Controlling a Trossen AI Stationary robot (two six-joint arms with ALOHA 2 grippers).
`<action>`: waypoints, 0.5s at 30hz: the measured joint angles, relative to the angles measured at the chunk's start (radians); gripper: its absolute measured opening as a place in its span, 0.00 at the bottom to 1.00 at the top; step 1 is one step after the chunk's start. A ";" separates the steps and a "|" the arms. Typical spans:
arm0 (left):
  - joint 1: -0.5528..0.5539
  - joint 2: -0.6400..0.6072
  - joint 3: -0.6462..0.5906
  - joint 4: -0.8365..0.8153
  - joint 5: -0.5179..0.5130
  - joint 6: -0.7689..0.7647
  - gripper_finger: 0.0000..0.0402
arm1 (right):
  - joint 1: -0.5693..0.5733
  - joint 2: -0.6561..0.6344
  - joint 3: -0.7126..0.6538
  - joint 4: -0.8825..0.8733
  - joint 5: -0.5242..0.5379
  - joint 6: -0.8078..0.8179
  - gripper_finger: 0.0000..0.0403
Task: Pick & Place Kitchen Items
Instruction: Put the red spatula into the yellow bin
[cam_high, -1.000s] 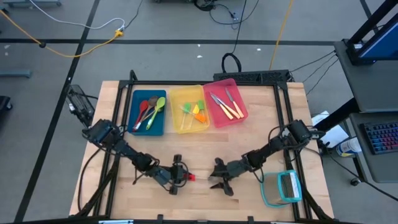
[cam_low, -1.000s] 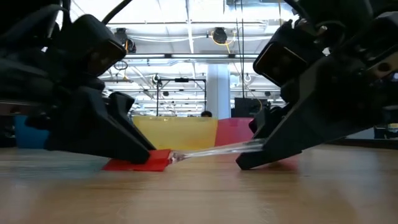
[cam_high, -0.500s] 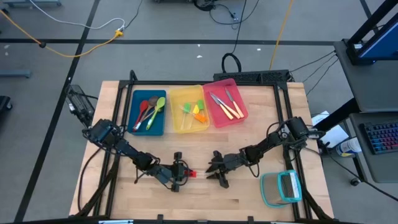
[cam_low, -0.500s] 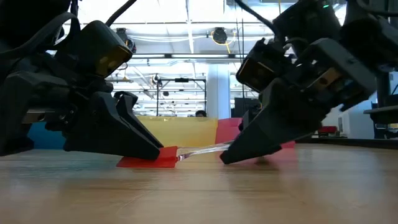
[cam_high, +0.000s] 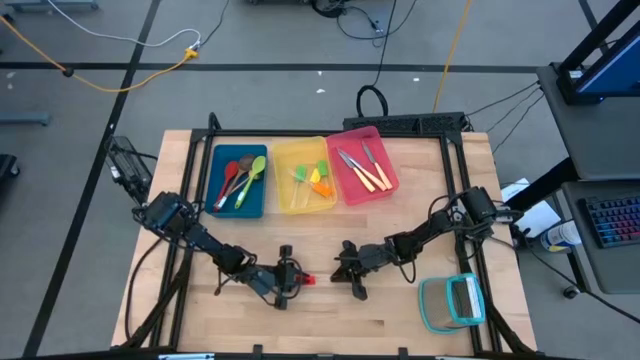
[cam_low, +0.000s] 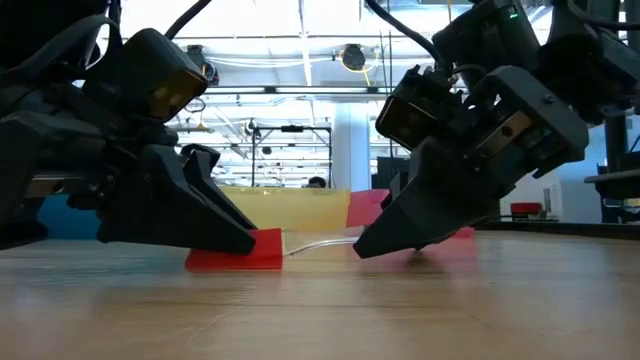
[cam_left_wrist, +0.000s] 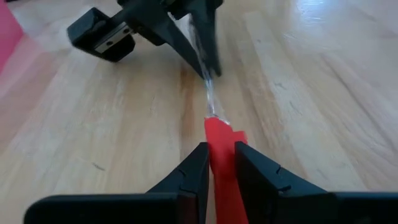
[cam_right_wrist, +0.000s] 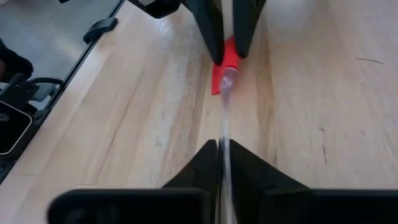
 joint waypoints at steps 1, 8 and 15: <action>0.000 0.000 0.000 0.002 0.003 0.005 0.18 | 0.000 0.000 0.000 0.000 0.000 0.000 0.03; 0.000 0.000 0.001 0.004 0.009 0.006 0.18 | -0.012 0.000 0.000 0.000 -0.011 0.007 0.03; 0.002 0.000 0.001 0.002 0.015 0.015 0.26 | -0.030 0.000 0.000 0.000 -0.020 0.008 0.02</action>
